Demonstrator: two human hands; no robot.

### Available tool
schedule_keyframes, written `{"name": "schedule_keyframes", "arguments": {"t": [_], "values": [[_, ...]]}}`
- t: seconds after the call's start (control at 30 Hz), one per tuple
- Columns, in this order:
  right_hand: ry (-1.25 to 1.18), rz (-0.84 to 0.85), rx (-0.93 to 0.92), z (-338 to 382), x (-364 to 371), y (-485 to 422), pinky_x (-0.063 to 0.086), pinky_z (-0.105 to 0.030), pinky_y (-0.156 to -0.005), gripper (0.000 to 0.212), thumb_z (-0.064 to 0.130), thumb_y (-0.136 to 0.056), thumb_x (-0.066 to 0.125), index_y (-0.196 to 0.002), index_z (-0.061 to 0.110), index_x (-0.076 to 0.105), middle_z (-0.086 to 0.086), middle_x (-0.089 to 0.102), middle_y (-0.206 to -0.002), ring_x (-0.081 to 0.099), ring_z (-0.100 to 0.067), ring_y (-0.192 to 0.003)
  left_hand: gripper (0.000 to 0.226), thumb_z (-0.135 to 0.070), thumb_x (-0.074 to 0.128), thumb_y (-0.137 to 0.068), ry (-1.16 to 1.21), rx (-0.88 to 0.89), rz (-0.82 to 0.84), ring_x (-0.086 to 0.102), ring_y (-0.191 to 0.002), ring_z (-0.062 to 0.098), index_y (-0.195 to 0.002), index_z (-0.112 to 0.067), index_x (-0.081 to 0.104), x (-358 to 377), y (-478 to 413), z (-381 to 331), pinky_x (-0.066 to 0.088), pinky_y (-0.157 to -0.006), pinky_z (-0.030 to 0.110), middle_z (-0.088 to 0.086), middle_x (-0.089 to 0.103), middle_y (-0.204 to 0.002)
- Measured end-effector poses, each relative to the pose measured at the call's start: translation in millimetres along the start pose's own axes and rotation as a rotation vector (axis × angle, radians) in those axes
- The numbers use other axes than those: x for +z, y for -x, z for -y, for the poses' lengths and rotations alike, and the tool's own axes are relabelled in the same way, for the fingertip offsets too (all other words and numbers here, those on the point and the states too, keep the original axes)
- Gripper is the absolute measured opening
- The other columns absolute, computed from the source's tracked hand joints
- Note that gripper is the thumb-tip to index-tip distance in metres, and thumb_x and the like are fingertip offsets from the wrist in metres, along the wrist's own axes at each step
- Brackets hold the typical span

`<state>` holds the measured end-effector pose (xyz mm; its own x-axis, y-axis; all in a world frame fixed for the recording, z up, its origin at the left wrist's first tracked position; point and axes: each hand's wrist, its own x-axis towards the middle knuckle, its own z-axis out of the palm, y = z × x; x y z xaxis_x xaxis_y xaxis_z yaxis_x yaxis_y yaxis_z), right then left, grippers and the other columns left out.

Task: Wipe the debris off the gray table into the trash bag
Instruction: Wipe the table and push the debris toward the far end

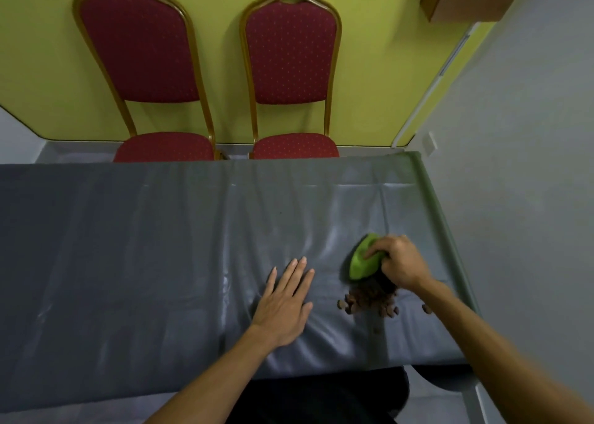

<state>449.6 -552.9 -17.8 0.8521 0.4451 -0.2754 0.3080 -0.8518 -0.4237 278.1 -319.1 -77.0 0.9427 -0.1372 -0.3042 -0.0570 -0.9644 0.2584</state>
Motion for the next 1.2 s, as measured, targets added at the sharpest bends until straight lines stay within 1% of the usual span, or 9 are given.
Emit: {"name": "schedule_keyframes", "arguments": {"t": [0.1,0.17,0.33,0.43,0.53,0.63,0.77,0.97,1.2], "values": [[0.01,-0.166,0.206,-12.8,-2.0,0.9,0.046,-0.042,-0.089,0.051,-0.012,-0.067,0.051,-0.096,0.021,0.077,-0.014,0.066,-0.108,0.055,-0.041,-0.1,0.066,-0.046,0.015,-0.1,0.006,-0.009,0.012,-0.033,-0.144,0.014,-0.154,-0.024,-0.015,1.9,-0.8,-2.0,-0.013,-0.12,0.048,-0.004,-0.031,-0.159],[0.044,-0.192,0.267,-9.1,5.8,8.5,0.045,-0.04,-0.088,0.05,-0.009,-0.07,0.051,-0.1,0.023,0.075,-0.011,0.064,-0.114,0.051,-0.039,-0.101,0.066,-0.047,0.013,-0.099,0.0,-0.013,0.02,-0.034,-0.144,0.014,-0.154,-0.025,-0.017,2.8,-0.8,-0.9,-0.013,-0.121,0.048,-0.004,-0.032,-0.159],[0.049,-0.086,0.214,0.6,32.8,38.5,0.043,-0.035,-0.075,0.046,-0.004,-0.067,0.051,-0.092,0.03,0.069,0.0,0.059,-0.116,0.045,-0.028,-0.096,0.067,-0.048,0.013,-0.099,-0.01,-0.009,0.029,-0.034,-0.144,0.014,-0.154,-0.025,-0.017,2.7,-3.3,-0.6,-0.015,-0.12,0.048,-0.004,-0.032,-0.159],[0.015,-0.006,0.165,-2.8,28.5,41.2,0.045,-0.032,-0.081,0.048,-0.005,-0.065,0.052,-0.092,0.029,0.072,-0.001,0.061,-0.114,0.052,-0.029,-0.102,0.066,-0.048,0.012,-0.1,-0.014,-0.001,0.029,-0.036,-0.143,0.013,-0.153,-0.025,-0.019,1.6,-4.0,0.6,-0.017,-0.119,0.047,-0.004,-0.034,-0.158],[-0.061,-0.1,0.26,-10.3,12.6,35.0,0.048,-0.037,-0.085,0.05,-0.01,-0.063,0.054,-0.096,0.022,0.075,-0.012,0.064,-0.103,0.057,-0.037,-0.1,0.066,-0.048,0.013,-0.1,-0.013,0.002,0.039,-0.037,-0.142,0.013,-0.153,-0.025,-0.019,0.4,-3.0,1.4,-0.017,-0.119,0.047,-0.004,-0.035,-0.157],[-0.046,-0.244,0.402,-16.8,5.6,38.9,0.05,-0.042,-0.087,0.049,-0.008,-0.068,0.055,-0.104,0.018,0.074,-0.019,0.063,-0.107,0.057,-0.042,-0.102,0.066,-0.048,0.014,-0.101,-0.009,0.0,0.047,-0.037,-0.142,0.013,-0.153,-0.026,-0.019,0.2,-2.9,2.0,-0.018,-0.119,0.046,-0.004,-0.036,-0.157],[0.019,-0.21,0.465,-12.6,21.5,54.8,0.048,-0.043,-0.086,0.046,-0.005,-0.071,0.054,-0.106,0.019,0.07,-0.016,0.058,-0.118,0.051,-0.04,-0.105,0.066,-0.048,0.015,-0.101,-0.004,0.007,0.056,-0.037,-0.142,0.013,-0.151,-0.027,-0.021,-1.1,-3.8,2.7,-0.017,-0.119,0.046,-0.004,-0.035,-0.157],[-0.042,-0.096,0.403,-2.0,26.3,63.5,0.05,-0.039,-0.081,0.05,-0.004,-0.068,0.054,-0.105,0.026,0.07,-0.01,0.06,-0.114,0.056,-0.036,-0.107,0.066,-0.048,0.015,-0.101,-0.009,0.004,0.062,-0.035,-0.143,0.014,-0.152,-0.026,-0.02,-1.5,-3.7,3.1,-0.015,-0.12,0.048,-0.004,-0.035,-0.158],[-0.057,-0.244,0.538,-13.9,5.5,60.9,0.054,-0.042,-0.078,0.047,-0.003,-0.072,0.055,-0.11,0.02,0.069,-0.018,0.063,-0.113,0.06,-0.039,-0.1,0.065,-0.048,0.016,-0.102,0.008,0.01,0.086,-0.037,-0.142,0.014,-0.151,-0.026,-0.021,-4.7,-3.3,3.4,-0.014,-0.12,0.049,-0.004,-0.036,-0.157]]}}
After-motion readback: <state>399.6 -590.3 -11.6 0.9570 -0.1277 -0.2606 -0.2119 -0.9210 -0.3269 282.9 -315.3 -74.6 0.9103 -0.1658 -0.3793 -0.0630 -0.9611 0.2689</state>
